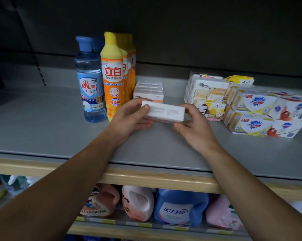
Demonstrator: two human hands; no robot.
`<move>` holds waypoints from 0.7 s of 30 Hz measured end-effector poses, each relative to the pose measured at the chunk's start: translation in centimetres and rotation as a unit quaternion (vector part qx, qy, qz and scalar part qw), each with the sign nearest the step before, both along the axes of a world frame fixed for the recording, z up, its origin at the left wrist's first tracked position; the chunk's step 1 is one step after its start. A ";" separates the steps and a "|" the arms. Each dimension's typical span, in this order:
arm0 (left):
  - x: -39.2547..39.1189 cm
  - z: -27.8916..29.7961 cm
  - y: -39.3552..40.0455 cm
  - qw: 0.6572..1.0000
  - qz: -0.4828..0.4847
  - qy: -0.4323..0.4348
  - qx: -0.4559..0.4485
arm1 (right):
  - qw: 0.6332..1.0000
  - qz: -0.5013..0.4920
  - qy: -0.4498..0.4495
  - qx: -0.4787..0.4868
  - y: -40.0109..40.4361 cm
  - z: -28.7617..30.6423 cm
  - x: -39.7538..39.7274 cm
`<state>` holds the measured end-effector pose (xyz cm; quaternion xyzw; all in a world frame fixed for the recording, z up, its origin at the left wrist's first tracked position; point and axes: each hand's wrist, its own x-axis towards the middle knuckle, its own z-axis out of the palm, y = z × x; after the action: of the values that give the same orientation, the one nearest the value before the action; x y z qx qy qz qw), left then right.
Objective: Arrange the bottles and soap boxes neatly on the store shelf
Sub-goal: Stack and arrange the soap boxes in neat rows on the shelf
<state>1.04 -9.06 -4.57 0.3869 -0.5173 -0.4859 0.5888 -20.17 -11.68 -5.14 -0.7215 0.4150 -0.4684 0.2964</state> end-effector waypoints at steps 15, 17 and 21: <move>-0.4 0.0 0.0 0.989 0.048 -0.135 -0.021 | 0.998 -0.052 0.013 -0.027 -0.2 0.0 -0.1; -0.6 0.0 -0.1 0.978 0.076 -0.192 -0.021 | 0.998 -0.057 0.014 -0.005 -0.2 -0.1 -0.2; -0.7 -0.4 -0.4 0.960 0.102 -0.260 -0.028 | 0.997 -0.057 0.048 0.029 -0.6 -0.4 -0.3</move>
<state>0.36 -9.45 -5.00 0.5344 -0.6234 -0.2911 0.4910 -20.50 -12.27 -5.58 -0.7093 0.4825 -0.4373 0.2701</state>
